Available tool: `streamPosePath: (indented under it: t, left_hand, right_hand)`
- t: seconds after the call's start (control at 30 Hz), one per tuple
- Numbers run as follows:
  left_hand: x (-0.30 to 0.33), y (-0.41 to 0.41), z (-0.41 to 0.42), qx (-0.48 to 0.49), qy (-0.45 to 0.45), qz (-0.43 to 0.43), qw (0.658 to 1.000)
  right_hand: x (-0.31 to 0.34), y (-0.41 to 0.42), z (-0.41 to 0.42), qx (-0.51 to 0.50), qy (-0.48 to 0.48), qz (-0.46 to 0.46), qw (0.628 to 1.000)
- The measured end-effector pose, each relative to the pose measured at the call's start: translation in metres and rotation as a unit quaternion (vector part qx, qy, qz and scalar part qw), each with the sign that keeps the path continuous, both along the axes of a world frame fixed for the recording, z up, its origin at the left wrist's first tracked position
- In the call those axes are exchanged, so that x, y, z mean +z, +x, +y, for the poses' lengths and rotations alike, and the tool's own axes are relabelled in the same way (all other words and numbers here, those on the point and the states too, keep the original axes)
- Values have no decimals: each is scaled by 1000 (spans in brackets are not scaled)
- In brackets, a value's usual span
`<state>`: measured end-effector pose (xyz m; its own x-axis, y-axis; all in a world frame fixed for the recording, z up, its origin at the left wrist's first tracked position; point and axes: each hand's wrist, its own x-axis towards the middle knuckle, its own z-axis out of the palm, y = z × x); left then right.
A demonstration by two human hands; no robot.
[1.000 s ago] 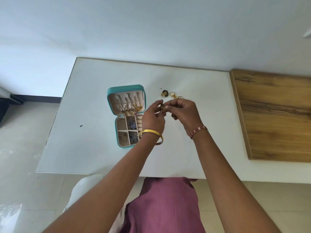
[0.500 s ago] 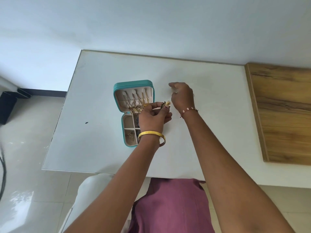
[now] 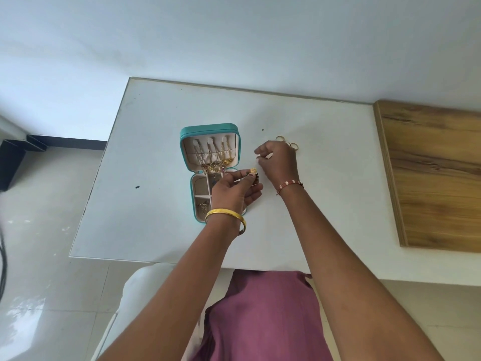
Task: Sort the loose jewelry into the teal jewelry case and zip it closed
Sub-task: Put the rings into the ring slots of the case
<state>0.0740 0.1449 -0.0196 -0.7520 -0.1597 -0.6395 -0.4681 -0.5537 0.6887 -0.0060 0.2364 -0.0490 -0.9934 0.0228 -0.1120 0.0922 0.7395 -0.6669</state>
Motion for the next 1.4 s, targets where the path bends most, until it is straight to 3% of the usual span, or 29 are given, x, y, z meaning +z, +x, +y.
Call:
streamPosePath:
  t: [0.17,0.33,0.47,0.6,0.77,1.13,1.4]
  left_hand:
    - [-2,0,-4,2,2,-2,1000]
    - [0,4,-7,-7,-16,5,1000]
    - [8,14,-12,6,-22,-2,1000]
    - [20,29,-19,1,-20,8,1000]
    - [33,50,-32,-5,-29,26,999]
    - [24,65,-76,46,-130,-15,990]
    - [7,35,-91,-8,-234,-37,972]
  right_hand:
    - [-4,7,0,-27,39,-18,999]
    - [1,12,-5,10,72,-28,997]
    - [18,31,-8,-60,-87,-27,994]
    - [38,63,-9,-118,-275,-74,951]
    - [60,97,-20,-111,-365,-110,918]
    - [65,116,-62,-60,-261,-86,960]
    - [48,88,-82,-14,-121,-75,990]
